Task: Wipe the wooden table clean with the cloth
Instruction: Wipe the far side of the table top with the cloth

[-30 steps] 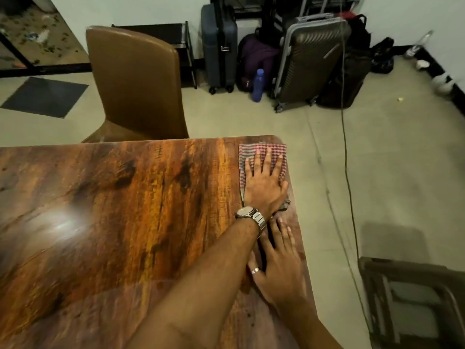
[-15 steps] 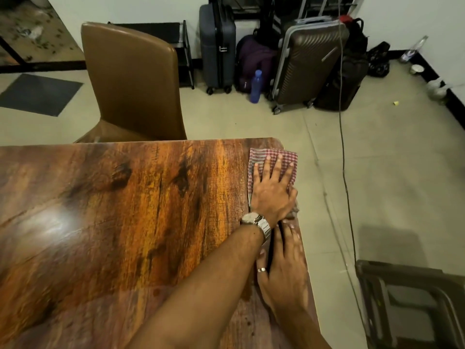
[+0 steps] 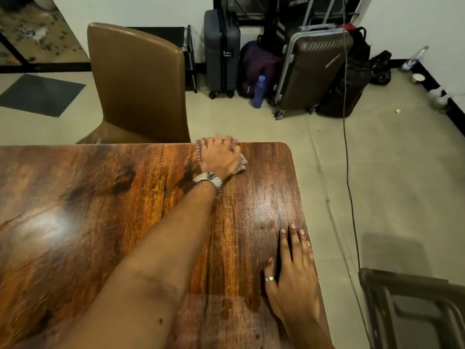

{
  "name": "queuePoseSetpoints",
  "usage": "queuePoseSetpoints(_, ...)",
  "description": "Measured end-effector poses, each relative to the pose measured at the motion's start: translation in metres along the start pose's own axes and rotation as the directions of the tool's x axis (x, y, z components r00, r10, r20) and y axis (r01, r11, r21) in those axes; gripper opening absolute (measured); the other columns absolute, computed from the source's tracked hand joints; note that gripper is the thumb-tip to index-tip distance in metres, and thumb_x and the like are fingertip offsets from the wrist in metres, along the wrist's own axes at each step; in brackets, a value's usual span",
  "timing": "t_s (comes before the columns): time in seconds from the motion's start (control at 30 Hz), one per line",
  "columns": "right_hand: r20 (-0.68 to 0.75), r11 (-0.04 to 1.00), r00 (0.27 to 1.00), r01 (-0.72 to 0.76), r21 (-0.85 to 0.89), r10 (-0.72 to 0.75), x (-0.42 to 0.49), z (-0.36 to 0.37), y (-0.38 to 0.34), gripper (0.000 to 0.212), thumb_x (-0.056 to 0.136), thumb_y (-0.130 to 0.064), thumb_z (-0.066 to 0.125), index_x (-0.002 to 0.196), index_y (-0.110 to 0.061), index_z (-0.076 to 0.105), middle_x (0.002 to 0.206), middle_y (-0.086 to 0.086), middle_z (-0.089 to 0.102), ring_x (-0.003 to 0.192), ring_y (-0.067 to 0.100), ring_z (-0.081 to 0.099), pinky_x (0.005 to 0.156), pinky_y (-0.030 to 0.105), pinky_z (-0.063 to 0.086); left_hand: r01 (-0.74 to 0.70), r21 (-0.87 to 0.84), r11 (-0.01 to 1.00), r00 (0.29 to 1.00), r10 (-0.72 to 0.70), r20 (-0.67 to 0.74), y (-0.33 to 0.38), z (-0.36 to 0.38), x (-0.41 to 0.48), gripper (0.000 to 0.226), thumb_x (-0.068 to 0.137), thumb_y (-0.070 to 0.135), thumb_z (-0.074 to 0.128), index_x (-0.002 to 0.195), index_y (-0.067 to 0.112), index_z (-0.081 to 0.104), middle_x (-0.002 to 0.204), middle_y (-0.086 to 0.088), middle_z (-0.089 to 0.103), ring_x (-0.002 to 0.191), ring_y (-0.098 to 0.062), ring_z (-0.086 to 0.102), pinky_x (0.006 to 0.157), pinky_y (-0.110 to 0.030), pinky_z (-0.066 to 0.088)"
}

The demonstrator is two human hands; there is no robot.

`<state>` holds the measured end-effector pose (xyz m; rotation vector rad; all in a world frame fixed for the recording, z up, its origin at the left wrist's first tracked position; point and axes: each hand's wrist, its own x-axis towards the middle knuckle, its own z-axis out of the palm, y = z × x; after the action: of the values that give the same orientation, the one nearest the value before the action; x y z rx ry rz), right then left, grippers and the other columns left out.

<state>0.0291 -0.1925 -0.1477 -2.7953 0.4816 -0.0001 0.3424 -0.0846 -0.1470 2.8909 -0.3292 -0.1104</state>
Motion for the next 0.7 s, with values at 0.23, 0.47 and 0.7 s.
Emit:
queuePoseSetpoints(0.23,0.003,1.0,1.0,0.009,-0.03,-0.009,-0.001,0.0,-0.002,0.072,0.093,-0.045,0.036,0.157,-0.013,0.023,0.164,0.009,0.021,0.153,0.028,0.015,0.121,0.042,0.014,0.041,0.09,0.995,0.999,-0.043,0.014,0.012,-0.005,-0.011,0.057,0.101,0.044,0.021,0.148,0.018,0.042,0.148,-0.015,0.047,0.14,-0.039,0.037,0.122,-0.062,0.008)
queuePoseSetpoints(0.47,-0.007,1.0,1.0,0.005,0.024,-0.005,0.001,0.006,0.001,0.079,0.089,-0.044,0.048,0.157,-0.015,0.021,0.164,0.01,0.022,0.152,0.029,0.017,0.121,0.042,0.014,-0.187,0.034,0.982,0.977,0.182,0.114,0.153,0.026,-0.015,0.061,0.102,0.044,0.027,0.158,0.02,0.027,0.166,-0.012,0.021,0.153,-0.04,0.01,0.123,-0.061,-0.001)
queuePoseSetpoints(0.7,-0.026,0.999,0.999,0.02,0.035,-0.019,0.001,0.005,0.002,0.076,0.089,-0.044,0.046,0.156,-0.014,0.025,0.164,0.008,0.022,0.152,0.028,0.017,0.119,0.048,0.026,-0.217,-0.022,0.976,0.967,0.218,0.128,0.158,0.026,-0.021,0.064,0.101,0.043,0.032,0.159,0.019,0.025,0.169,-0.007,0.011,0.156,-0.03,0.003,0.126,-0.05,-0.001)
